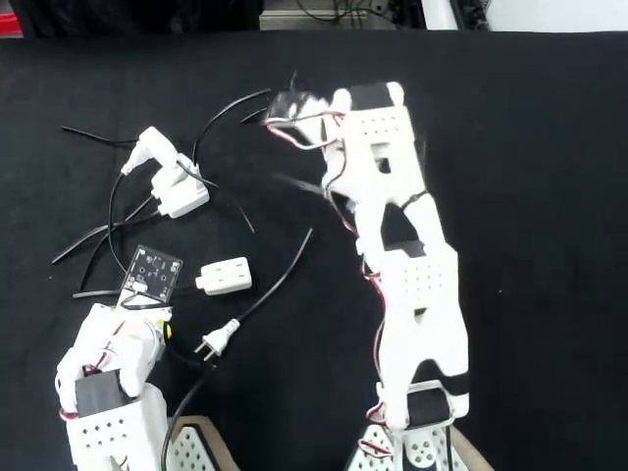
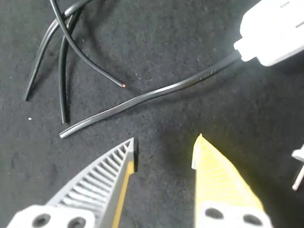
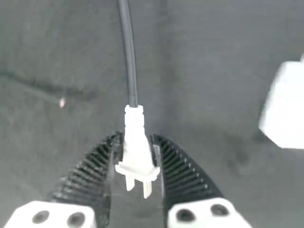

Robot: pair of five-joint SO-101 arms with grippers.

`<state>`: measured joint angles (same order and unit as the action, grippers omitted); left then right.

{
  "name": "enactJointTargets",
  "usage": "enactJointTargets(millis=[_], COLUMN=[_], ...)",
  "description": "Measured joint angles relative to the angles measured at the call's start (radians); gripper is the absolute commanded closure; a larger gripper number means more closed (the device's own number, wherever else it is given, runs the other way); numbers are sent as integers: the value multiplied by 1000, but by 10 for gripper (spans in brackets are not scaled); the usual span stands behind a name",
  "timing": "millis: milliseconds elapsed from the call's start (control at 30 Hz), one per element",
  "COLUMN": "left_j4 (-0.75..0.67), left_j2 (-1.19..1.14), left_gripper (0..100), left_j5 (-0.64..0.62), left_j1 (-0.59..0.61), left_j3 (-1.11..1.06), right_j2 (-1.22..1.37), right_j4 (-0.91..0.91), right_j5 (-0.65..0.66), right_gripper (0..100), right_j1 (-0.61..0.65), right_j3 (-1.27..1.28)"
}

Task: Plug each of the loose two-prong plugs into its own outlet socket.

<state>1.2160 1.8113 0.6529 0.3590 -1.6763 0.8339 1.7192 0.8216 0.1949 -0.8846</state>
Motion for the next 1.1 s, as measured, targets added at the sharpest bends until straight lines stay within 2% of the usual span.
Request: enactJointTargets(millis=[167, 233, 533, 700, 867, 967, 1100], left_j4=[0, 0, 0, 0, 0, 0, 0], left_j2=[0, 0, 0, 0, 0, 0, 0], left_gripper=[801, 801, 802, 804, 804, 804, 804], left_j5=[0, 0, 0, 0, 0, 0, 0], left_j1=[0, 0, 3, 3, 3, 5, 5], left_j3=[0, 0, 0, 0, 0, 0, 0], right_j2=[-23, -23, -52, -98, -100, -100, -100], right_j4=[6, 6, 5, -61, -161, -192, -178], right_j5=[-301, -365, -301, -241, -201, -132, -103], right_gripper=[987, 987, 987, 986, 974, 867, 701], right_j1=[-37, -66, -184, -178, -112, -89, -63], right_j3=[-15, 2, 238, 381, 480, 489, 491])
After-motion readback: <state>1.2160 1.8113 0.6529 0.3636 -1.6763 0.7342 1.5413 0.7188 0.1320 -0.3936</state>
